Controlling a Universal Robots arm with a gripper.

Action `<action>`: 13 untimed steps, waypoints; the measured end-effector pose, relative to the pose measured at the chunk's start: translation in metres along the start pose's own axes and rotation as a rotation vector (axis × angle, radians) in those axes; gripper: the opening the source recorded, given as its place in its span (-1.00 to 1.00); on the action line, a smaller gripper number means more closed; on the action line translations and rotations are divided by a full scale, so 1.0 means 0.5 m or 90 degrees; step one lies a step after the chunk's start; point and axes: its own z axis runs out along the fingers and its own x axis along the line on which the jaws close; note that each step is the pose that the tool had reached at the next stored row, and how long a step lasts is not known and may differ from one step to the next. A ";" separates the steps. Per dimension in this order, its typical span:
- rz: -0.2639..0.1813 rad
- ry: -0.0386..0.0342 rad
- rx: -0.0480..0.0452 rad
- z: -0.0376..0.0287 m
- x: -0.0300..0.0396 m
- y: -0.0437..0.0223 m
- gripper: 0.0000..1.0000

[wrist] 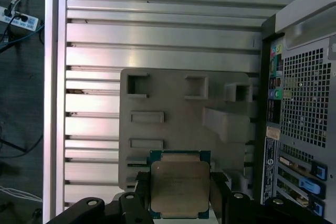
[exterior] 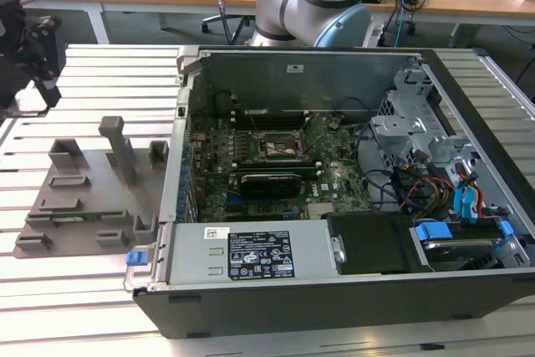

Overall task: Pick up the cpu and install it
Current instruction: 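Pick up the cpu and move it towards the insertion slot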

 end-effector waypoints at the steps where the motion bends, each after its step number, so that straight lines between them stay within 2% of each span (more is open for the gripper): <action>1: 0.000 0.0000 0.0000 0.000 -0.005 0.000 0.09; 7: 0.000 0.0000 0.0000 0.001 -0.039 -0.001 0.09; 10: 0.000 0.0001 0.0000 0.002 -0.072 -0.002 0.09; 13: 0.000 0.0002 0.0000 0.002 -0.088 -0.003 0.09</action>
